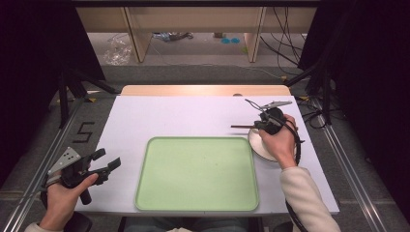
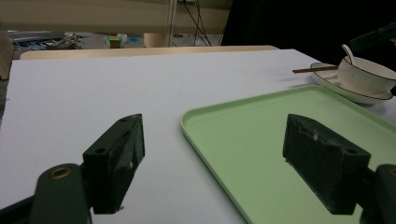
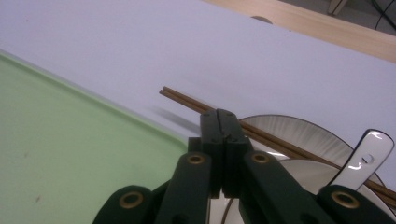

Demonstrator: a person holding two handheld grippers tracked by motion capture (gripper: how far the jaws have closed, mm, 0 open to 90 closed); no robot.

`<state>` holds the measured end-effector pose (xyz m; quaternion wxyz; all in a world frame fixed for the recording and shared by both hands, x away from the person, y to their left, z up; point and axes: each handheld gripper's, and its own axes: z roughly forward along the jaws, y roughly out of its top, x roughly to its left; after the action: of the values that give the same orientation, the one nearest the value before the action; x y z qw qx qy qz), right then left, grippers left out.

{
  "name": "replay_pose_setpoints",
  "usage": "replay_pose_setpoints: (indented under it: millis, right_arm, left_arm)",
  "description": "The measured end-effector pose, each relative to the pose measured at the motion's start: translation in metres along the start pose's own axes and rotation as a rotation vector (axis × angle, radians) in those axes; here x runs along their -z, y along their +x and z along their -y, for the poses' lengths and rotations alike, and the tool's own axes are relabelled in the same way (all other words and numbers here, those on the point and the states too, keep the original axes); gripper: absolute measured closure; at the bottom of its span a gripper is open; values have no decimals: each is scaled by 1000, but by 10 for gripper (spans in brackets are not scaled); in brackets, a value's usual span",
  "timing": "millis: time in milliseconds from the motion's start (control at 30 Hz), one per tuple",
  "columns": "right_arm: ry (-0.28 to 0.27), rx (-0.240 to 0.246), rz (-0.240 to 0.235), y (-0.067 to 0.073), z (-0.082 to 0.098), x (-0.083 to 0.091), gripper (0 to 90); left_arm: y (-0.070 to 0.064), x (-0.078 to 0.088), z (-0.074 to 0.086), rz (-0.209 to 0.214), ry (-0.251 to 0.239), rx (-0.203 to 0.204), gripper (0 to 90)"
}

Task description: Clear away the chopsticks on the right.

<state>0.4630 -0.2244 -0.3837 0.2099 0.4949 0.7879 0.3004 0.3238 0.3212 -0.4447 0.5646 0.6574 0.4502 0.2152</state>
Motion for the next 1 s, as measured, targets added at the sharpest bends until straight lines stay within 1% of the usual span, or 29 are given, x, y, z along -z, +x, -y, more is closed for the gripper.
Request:
replay_pose_setpoints:
  millis: [133, 200, 233, 267, 300, 333, 367, 400, 433, 467, 500, 533, 567, 600, 633, 667, 733, 767, 800, 833, 867, 900, 967, 1000]
  right_arm:
    - [70, -34, 14, -1, -12, -13, 900]
    - [105, -32, 22, -2, -17, -21, 900]
    - [113, -37, 23, -4, -19, -25, 900]
    - [126, -58, 30, -4, -21, -29, 900]
    - [147, -50, 38, -7, -23, -32, 900]
    - [152, -63, 46, -8, -25, -36, 900]
    - [178, -69, 57, -10, -26, -39, 900]
    - [185, -62, 63, -13, -27, -43, 900]
    - [199, -73, 69, -14, -28, -46, 900]
    - [216, -72, 79, -16, -29, -50, 900]
    - [232, -84, 82, -17, -29, -53, 900]
    - [237, -82, 84, -18, -30, -56, 900]
    - [279, -124, 94, -16, -30, -59, 900]
    - [285, -133, 89, -16, -30, -61, 900]
    - [285, -118, 93, -17, -30, -63, 900]
    - [296, -144, 92, -17, -31, -66, 900]
    - [288, -123, 100, -19, -31, -69, 900]
    - [290, -103, 105, -21, -31, -71, 900]
    - [307, -144, 103, -19, -31, -71, 900]
    - [314, -151, 105, -19, -31, -72, 900]
    - [311, -145, 108, -20, -30, -73, 900]
    - [319, -168, 110, -19, -31, -74, 900]
    - [321, -166, 113, -21, -31, -74, 900]
    - [316, -146, 114, -22, -30, -75, 900]
  left_arm:
    - [0, 0, 0, -1, -1, 3, 208]
    - [0, 0, 0, -1, 0, 2, 208]
    - [0, 0, 0, -1, 1, 1, 208]
    - [0, 0, 0, -1, 1, 1, 208]
    - [0, 0, 0, -1, 1, 2, 208]
    - [0, 0, 0, -1, 0, 3, 208]
    - [0, 0, 0, -1, 0, 2, 208]
    - [0, 0, 0, 0, 1, 3, 208]
    - [1, 0, 0, 0, 1, 2, 208]
    - [1, 0, 0, 1, 1, 3, 208]
    - [1, 0, 0, 1, 0, 3, 208]
    - [0, 0, 0, 0, 0, 4, 208]
    - [0, 0, 0, 0, 0, 5, 208]
    - [1, 0, 0, 0, 0, 5, 208]
    - [1, 0, 0, 0, 0, 5, 208]
    - [1, 0, 0, 0, 1, 5, 208]
    - [1, 0, 0, 0, 1, 5, 208]
    - [1, 0, 0, 0, 1, 6, 208]
    - [1, 0, 0, -1, 1, 4, 209]
    - [1, 0, 0, -1, 2, 3, 209]
    - [1, 0, 0, 1, 2, 1, 209]
    - [1, 0, 0, 1, 2, 1, 209]
    - [0, 0, 0, 2, 1, 1, 209]
    - [0, 0, 0, 2, 1, 1, 209]
